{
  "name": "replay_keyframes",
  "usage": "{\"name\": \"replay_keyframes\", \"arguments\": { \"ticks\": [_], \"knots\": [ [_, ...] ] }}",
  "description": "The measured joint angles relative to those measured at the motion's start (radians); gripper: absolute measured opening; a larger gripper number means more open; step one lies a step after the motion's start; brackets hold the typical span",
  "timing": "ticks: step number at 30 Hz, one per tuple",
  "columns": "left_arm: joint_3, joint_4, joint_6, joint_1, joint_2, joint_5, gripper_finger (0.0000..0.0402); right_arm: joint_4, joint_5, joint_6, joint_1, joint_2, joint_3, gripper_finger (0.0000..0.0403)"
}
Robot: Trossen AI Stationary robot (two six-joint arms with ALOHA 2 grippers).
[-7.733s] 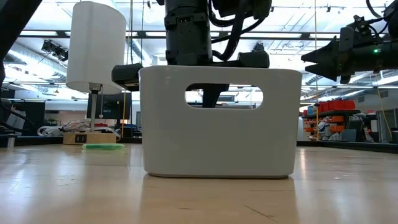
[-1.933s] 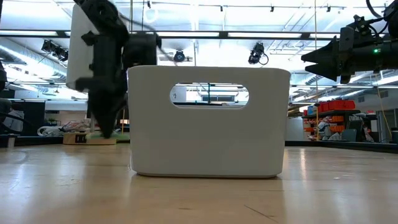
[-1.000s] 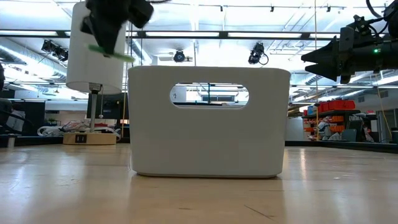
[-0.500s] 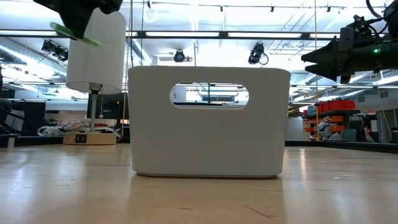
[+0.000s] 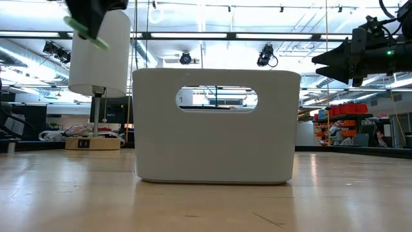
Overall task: Pick & Place Markers
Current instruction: Put the green pen into the gray bin
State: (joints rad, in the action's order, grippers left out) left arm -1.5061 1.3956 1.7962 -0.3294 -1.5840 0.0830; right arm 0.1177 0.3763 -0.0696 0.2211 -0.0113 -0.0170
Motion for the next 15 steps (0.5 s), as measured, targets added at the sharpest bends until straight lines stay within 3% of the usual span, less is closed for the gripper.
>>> {"name": "replay_keyframes", "arguments": {
  "ticks": [15],
  "knots": [
    [-0.499,0.055,0.080,-0.003,-0.401,0.037,0.0035,0.000,0.000,0.000,0.000,0.000,0.000,0.0302]
  ]
}}
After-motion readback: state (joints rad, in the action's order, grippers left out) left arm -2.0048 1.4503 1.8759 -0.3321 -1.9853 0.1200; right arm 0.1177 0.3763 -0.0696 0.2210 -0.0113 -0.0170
